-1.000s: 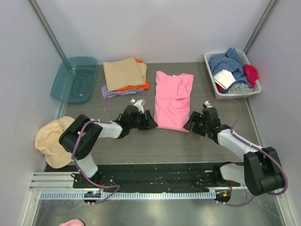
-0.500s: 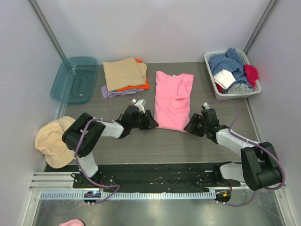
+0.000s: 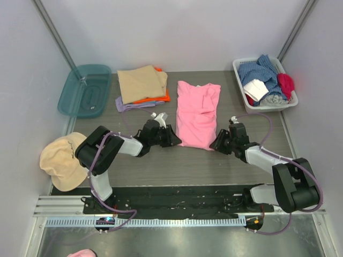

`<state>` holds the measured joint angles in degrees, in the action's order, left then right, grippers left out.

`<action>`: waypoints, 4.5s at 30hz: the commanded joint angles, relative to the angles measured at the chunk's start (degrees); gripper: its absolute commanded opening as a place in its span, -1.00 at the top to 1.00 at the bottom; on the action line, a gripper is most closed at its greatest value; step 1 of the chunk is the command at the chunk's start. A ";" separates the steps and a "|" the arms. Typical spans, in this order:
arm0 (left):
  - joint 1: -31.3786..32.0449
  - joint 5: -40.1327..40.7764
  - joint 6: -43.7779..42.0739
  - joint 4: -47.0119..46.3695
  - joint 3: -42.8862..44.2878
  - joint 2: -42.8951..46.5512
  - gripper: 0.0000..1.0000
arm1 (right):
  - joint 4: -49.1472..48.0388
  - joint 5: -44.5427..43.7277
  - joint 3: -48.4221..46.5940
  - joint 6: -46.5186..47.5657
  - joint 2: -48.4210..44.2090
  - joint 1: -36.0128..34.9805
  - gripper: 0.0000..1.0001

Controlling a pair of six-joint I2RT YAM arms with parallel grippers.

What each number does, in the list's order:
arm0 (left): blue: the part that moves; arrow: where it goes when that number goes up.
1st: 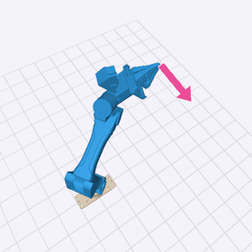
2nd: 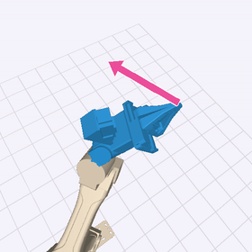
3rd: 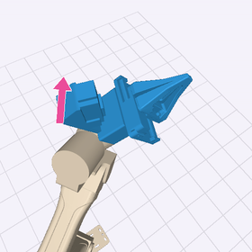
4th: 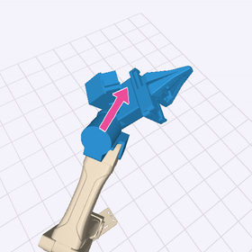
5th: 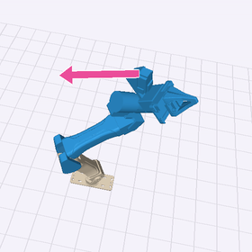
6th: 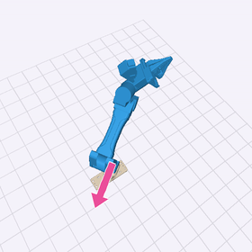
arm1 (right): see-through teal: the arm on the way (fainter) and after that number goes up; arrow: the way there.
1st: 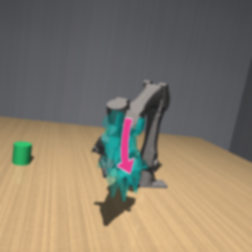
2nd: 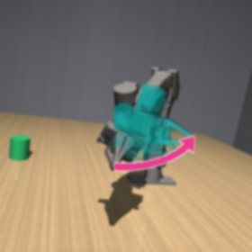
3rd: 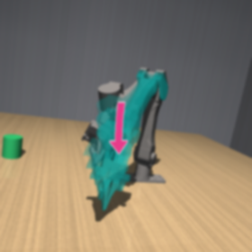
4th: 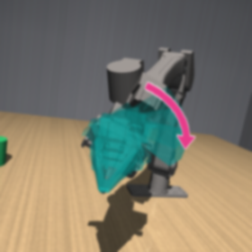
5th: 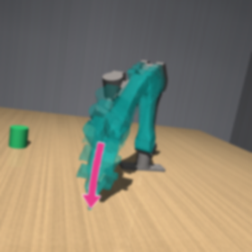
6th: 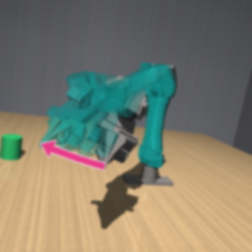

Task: Fold and stack the t-shirts
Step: Fold the tshirt

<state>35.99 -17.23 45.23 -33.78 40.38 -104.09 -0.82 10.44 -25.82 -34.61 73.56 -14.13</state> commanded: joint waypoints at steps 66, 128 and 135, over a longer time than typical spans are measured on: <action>26.77 31.91 6.63 44.77 -12.08 57.34 1.00 | 46.36 -14.30 -14.60 -16.28 -35.15 -23.40 0.98; -5.05 8.98 -13.68 23.59 18.77 8.38 0.92 | 8.03 -14.22 -38.59 1.21 19.24 -5.73 0.98; -7.77 5.81 -12.63 19.64 20.26 3.55 0.76 | 6.53 -13.51 -40.09 1.56 23.81 -4.07 0.97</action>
<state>30.22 -8.43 32.56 -8.38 57.56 -98.56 9.87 -2.98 -62.61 -34.15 95.66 -19.35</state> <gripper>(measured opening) 0.093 0.039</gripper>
